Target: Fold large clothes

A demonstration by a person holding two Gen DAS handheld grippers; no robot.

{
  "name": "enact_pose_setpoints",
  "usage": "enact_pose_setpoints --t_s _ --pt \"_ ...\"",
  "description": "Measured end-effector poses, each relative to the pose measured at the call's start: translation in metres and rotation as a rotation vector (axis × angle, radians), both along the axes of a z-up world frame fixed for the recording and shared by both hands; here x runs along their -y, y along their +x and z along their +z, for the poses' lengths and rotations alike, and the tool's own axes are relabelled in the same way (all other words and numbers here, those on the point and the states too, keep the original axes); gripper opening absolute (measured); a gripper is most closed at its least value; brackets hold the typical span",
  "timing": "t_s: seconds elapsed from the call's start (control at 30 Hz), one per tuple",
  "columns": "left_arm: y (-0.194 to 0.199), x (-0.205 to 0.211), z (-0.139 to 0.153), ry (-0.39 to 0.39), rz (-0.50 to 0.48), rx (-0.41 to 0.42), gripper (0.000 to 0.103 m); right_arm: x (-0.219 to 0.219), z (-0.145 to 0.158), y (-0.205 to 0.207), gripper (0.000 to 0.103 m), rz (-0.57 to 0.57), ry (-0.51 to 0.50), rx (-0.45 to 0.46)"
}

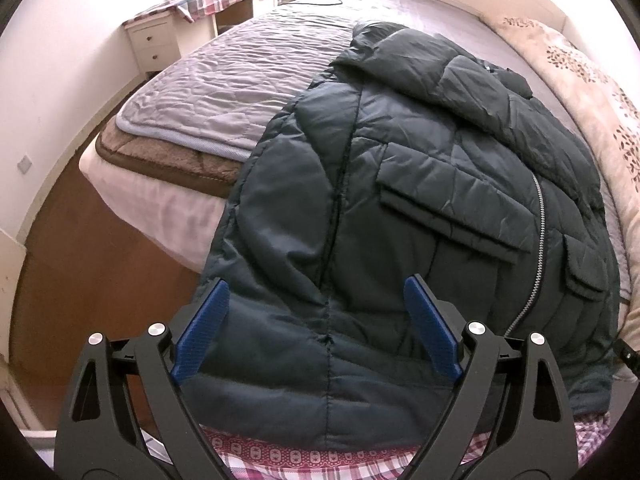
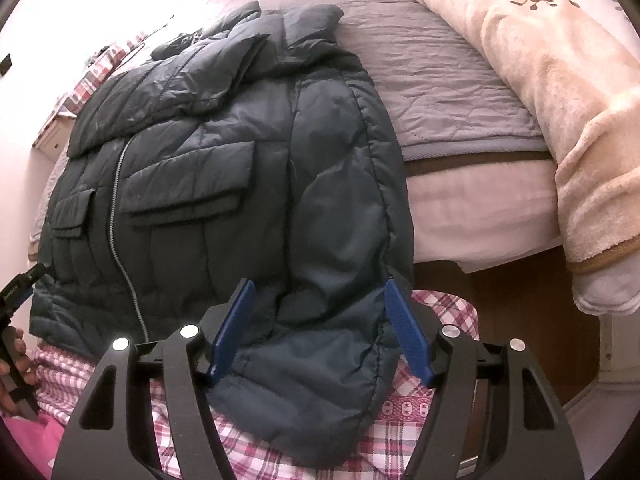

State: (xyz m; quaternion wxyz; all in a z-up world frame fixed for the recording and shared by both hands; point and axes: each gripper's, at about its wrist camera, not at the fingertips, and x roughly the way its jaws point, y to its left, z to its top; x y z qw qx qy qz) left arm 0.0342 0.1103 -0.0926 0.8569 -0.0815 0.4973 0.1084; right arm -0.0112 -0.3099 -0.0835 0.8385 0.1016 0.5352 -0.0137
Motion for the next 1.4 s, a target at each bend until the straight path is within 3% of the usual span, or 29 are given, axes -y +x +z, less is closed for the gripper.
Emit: enact_pose_setpoints --t_s 0.6,1.1,1.23,1.3,1.33,1.4 --pt "-0.010 -0.027 0.005 0.032 -0.043 -0.027 0.088 0.012 0.004 -0.006 0.068 -0.018 -0.047 -0.011" --pt "-0.022 -0.061 -0.025 -0.187 -0.055 -0.109 0.088 0.026 -0.012 -0.011 0.068 -0.011 0.025 -0.107" --pt "-0.022 -0.063 -0.033 -0.291 -0.098 -0.117 0.050 0.033 -0.023 -0.017 0.068 -0.003 0.113 -0.171" --pt "-0.022 -0.061 -0.032 -0.291 -0.117 -0.107 0.039 0.035 -0.025 -0.021 0.068 0.008 0.153 -0.186" --pt "-0.024 -0.061 -0.031 -0.292 -0.132 -0.100 0.030 0.035 -0.024 -0.024 0.065 0.016 0.159 -0.184" --pt "-0.024 -0.059 -0.027 -0.290 -0.163 -0.086 0.020 0.033 -0.023 -0.029 0.054 0.046 0.173 -0.184"
